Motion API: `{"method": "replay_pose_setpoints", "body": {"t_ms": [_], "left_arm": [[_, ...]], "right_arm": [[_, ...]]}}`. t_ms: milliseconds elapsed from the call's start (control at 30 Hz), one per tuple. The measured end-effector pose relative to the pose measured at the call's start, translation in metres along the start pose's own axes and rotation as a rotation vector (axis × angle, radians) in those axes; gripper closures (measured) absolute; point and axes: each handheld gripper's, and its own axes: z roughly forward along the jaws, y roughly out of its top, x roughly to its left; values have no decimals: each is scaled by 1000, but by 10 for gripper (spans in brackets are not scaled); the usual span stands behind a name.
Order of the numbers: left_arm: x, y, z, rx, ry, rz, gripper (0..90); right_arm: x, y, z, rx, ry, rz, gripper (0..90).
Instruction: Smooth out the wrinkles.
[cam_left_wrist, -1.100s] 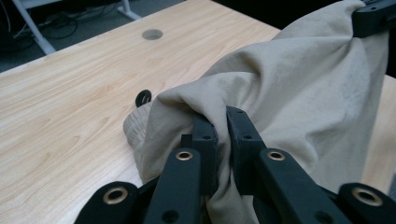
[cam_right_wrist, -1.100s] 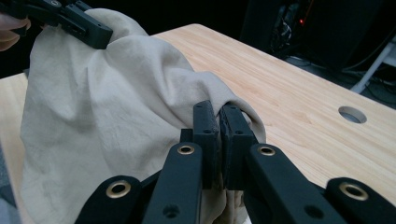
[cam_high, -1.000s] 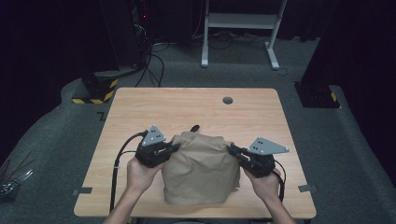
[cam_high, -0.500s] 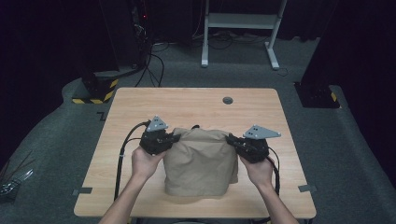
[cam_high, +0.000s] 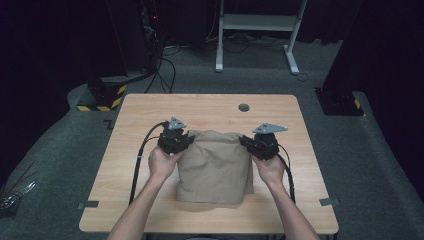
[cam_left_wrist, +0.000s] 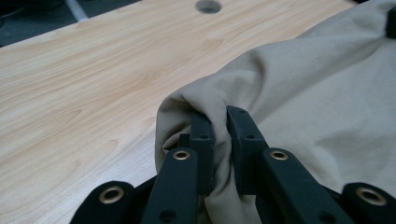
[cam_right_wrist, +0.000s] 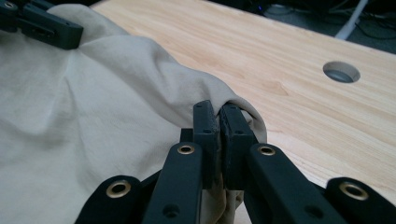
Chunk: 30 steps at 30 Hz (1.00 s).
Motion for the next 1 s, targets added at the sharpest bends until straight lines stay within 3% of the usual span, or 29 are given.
{"method": "replay_pose_setpoints", "body": {"t_ms": [167, 367, 533, 767, 1000], "left_arm": [[8, -4, 26, 32, 18, -32, 817], [10, -4, 37, 32, 49, -30, 805], [13, -8, 46, 66, 73, -28, 798], [13, -14, 53, 74, 68, -37, 801], [17, -21, 58, 79, 52, -72, 811]], "right_arm": [[-7, -5, 25, 54, -31, -3, 864], [-15, -8, 41, 75, -74, 9, 859], [-15, -11, 56, 114, -105, 11, 859], [-18, -19, 68, 154, -106, 18, 856], [-18, -25, 77, 176, -107, 23, 852]]}}
